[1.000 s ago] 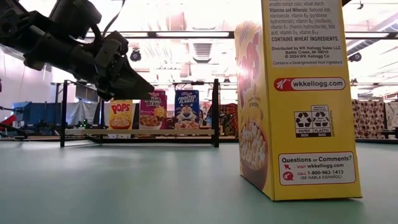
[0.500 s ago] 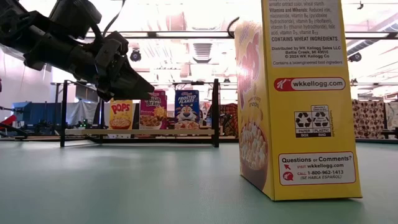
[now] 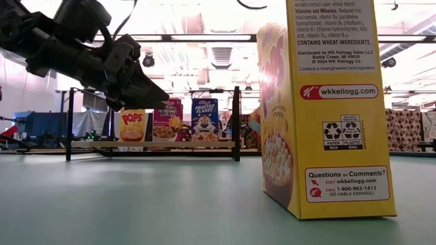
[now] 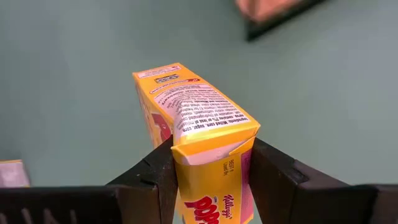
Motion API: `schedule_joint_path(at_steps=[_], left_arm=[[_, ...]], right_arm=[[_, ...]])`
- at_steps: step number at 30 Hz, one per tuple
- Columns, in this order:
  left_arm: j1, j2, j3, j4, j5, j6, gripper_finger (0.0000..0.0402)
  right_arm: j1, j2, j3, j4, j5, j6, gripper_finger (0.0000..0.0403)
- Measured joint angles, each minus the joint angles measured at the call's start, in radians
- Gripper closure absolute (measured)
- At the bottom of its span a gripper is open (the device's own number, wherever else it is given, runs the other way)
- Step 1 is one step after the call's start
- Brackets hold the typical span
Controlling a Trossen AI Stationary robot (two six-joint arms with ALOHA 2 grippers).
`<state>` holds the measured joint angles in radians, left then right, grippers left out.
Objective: Stack cereal on shelf
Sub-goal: Put the top yellow cereal box on the shelf aligned with the other yellow cereal box
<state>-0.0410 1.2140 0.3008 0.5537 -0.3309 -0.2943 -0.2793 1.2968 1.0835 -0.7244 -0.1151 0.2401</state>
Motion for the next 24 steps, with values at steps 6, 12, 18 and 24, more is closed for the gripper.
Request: schedule_joint_path(at_steps=[6, 12, 18, 24], left_arm=[[0.0, -0.002, 0.001, -0.018, 0.033, -0.015, 0.0174], [0.0, -0.003, 0.001, -0.021, 0.043, -0.015, 0.0174], [-0.006, -0.003, 0.001, 0.131, 0.103, 0.113, 0.0174], [-0.006, 0.009, 0.001, 0.197, 0.132, 0.127, 0.0174]], right_arm=[[0.076, 0.072, 0.045, 0.101, 0.002, -0.026, 0.0252], [0.102, 0.161, 0.126, 0.106, 0.01, -0.08, 0.0252], [0.134, 0.248, 0.2, 0.101, 0.007, -0.212, 0.0252], [0.148, 0.335, 0.297, 0.069, 0.008, -0.281, 0.0252]])
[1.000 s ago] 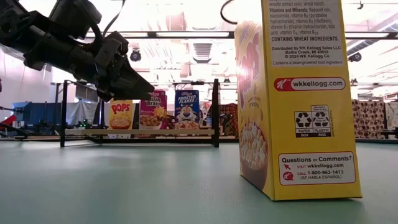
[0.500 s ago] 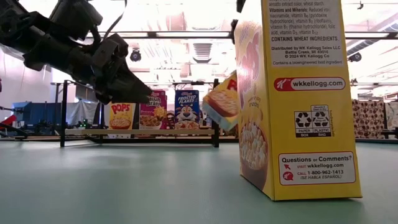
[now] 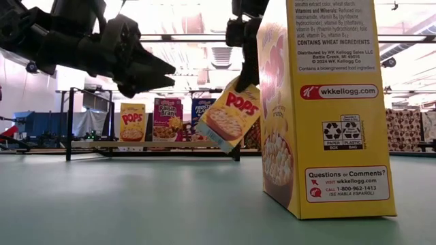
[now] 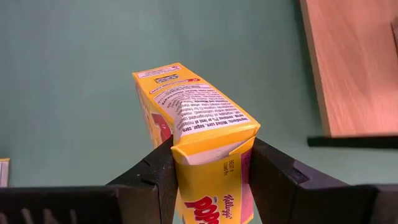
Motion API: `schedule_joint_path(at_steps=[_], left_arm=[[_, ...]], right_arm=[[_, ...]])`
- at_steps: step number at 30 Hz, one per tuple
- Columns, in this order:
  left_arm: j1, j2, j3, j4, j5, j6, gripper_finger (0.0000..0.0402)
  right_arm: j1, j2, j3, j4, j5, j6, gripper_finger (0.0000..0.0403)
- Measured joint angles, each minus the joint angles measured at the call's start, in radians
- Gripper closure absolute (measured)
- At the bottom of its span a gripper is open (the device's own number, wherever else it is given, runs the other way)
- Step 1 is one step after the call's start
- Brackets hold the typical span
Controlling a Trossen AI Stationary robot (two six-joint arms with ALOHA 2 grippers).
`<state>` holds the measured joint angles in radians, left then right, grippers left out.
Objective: Stack cereal on shelf
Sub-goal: Put the top yellow cereal box on the shelf aligned with the other yellow cereal box
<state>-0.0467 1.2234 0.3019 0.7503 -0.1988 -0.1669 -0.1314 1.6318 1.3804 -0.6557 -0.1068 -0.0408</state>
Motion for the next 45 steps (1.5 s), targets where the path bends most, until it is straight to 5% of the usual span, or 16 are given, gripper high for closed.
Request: schedule_joint_path(at_steps=[11, 26, 45], left_arm=[[0.0, 0.086, 0.019, 0.026, 0.009, 0.002, 0.0158], [-0.006, 0.344, 0.294, 0.011, -0.135, 0.158, 0.0123], [-0.005, 0.427, 0.288, 0.105, -0.184, -0.013, 0.0123]], right_arm=[[0.0, 0.061, 0.088, -0.033, -0.003, -0.077, 0.0252], [0.001, 0.054, 0.088, -0.019, 0.002, -0.216, 0.0252], [0.003, 0.053, 0.088, 0.021, 0.003, -0.38, 0.0252]])
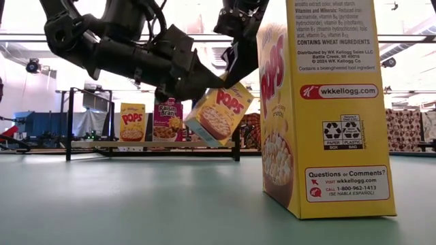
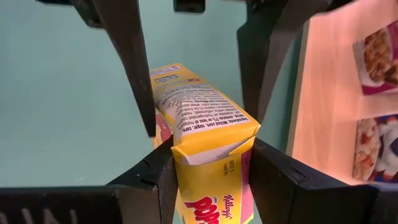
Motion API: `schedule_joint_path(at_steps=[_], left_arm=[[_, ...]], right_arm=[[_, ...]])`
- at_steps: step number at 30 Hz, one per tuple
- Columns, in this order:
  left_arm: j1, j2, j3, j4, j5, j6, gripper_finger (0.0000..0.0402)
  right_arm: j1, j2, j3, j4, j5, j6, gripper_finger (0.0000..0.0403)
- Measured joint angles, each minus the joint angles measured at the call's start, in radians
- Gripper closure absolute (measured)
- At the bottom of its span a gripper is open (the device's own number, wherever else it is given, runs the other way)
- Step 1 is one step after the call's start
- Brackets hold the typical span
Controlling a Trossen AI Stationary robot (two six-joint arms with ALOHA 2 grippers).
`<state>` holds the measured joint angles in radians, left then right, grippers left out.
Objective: Stack cereal on shelf
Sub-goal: Put the top yellow cereal box on the shelf aligned with the other yellow cereal box
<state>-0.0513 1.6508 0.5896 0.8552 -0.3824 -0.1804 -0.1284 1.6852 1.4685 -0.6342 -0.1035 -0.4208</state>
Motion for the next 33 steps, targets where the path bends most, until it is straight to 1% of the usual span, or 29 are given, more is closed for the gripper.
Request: schedule_joint_path(at_steps=[5, 9, 15, 18, 22, 25, 29, 33], left_arm=[[0.001, 0.021, 0.003, -0.005, -0.001, -0.045, 0.0124], [0.002, 0.024, 0.006, -0.004, -0.001, -0.052, 0.0136], [0.008, 0.027, 0.006, -0.006, 0.008, -0.084, 0.0179], [0.009, 0.027, 0.006, -0.01, 0.007, -0.087, 0.0206], [0.009, 0.026, 0.006, -0.013, 0.006, -0.083, 0.024], [0.011, 0.026, 0.004, -0.021, -0.006, -0.076, 0.0257], [0.012, 0.023, 0.0, -0.03, -0.016, -0.075, 0.0265], [0.011, 0.004, -0.018, -0.028, -0.022, -0.075, 0.0267]], right_arm=[[0.0, 0.0, 0.0, 0.024, 0.001, -0.011, 0.0252], [0.002, 0.0, 0.0, 0.016, 0.0, -0.01, 0.0252], [0.013, -0.002, 0.0, 0.012, 0.011, -0.009, 0.0252], [0.013, -0.009, 0.0, -0.003, 0.01, -0.006, 0.024], [0.014, -0.033, -0.001, -0.041, 0.0, 0.048, 0.0213], [0.015, -0.069, -0.001, -0.097, -0.007, 0.092, 0.0197], [0.016, -0.124, -0.001, -0.186, -0.01, 0.181, 0.0187], [0.016, -0.171, -0.001, -0.255, -0.005, 0.253, 0.0188]])
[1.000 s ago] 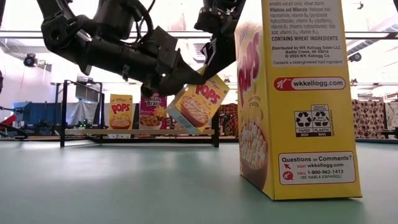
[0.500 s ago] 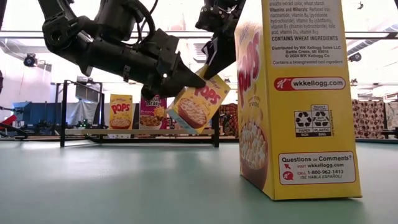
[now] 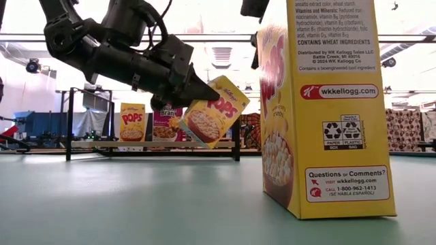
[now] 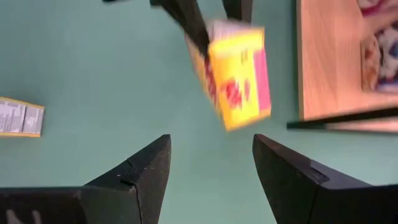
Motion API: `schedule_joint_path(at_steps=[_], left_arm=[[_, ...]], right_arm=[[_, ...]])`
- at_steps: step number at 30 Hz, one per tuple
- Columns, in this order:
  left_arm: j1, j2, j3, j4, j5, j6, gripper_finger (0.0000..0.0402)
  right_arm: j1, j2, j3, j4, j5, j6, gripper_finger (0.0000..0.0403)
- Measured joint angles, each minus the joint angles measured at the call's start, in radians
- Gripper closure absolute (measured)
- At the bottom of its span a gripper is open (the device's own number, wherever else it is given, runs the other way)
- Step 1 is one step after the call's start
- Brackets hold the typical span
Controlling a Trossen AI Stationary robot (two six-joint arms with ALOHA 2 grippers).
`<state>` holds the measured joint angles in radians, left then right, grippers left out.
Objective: Stack cereal on shelf
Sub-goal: Put the top yellow cereal box on the shelf aligned with the other yellow cereal box
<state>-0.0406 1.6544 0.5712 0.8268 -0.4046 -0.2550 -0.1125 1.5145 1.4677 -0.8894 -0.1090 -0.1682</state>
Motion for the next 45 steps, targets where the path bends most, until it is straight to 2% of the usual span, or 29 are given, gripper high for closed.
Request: schedule_joint_path(at_steps=[6, 14, 20, 27, 31, 36, 45], left_arm=[[-0.003, -0.128, -0.108, 0.005, -0.043, -0.002, 0.0268], [-0.042, -0.391, -0.398, 0.103, -0.199, -0.062, 0.0268], [-0.071, -0.47, -0.548, 0.194, -0.271, -0.064, 0.0268], [-0.072, -0.457, -0.556, 0.162, -0.404, -0.037, 0.0268], [-0.072, -0.426, -0.555, 0.155, -0.487, -0.105, 0.0268], [-0.072, -0.371, -0.547, 0.159, -0.494, -0.168, 0.0268], [-0.077, -0.239, -0.474, 0.203, -0.515, -0.128, 0.0268]], right_arm=[[-0.001, -0.041, -0.024, -0.066, 0.004, 0.054, 0.0188], [-0.001, -0.068, -0.1, -0.024, 0.005, 0.054, 0.0189], [-0.001, -0.069, -0.126, 0.008, 0.005, 0.054, 0.0189], [-0.001, -0.07, -0.133, 0.012, 0.008, 0.046, 0.0188], [-0.001, -0.07, -0.136, 0.012, 0.007, 0.046, 0.0188], [-0.001, -0.07, -0.136, 0.013, 0.007, 0.046, 0.0187], [-0.001, -0.07, -0.137, 0.015, 0.006, 0.046, 0.0187]])
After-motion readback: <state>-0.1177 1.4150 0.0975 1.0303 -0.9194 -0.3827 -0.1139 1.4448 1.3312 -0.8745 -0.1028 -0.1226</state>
